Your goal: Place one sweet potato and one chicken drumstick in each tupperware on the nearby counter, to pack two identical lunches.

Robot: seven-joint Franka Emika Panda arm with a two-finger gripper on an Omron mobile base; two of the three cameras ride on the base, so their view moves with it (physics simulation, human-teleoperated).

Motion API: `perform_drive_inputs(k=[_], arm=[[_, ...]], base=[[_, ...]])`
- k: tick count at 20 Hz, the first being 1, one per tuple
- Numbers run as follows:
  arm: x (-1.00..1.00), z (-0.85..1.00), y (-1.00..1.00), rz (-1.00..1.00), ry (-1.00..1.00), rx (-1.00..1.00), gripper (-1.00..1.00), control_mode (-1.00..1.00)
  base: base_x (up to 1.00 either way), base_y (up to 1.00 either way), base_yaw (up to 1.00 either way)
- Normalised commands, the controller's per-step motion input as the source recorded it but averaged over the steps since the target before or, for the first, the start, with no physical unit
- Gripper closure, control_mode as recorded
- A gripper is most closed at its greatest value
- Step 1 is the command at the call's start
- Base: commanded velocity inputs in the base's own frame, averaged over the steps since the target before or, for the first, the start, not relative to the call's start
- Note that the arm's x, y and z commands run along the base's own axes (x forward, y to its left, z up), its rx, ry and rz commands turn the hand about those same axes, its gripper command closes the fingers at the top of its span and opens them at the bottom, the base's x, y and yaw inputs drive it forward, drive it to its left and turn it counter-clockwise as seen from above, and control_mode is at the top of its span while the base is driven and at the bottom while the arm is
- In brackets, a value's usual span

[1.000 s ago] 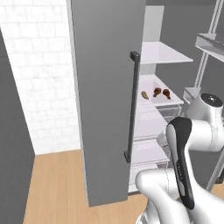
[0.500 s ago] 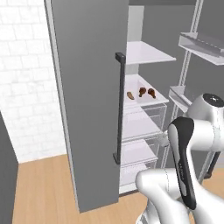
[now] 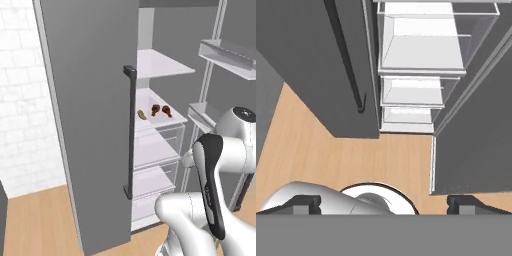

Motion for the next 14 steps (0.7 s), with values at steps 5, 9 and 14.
perform_drive_inputs(k=[5, 9, 14], arm=[[0.0, 0.0, 0.0, 0.0, 0.0, 0.0, -1.0, 1.0], [0.0, 0.0, 0.0, 0.0, 0.0, 0.0, -1.0, 1.0], [0.0, 0.0, 0.0, 0.0, 0.0, 0.0, -1.0, 1.0]], base=[[0.71, -0.23, -0.04], [0.59, -0.31, -0.02], [0.59, -0.15, -0.02]])
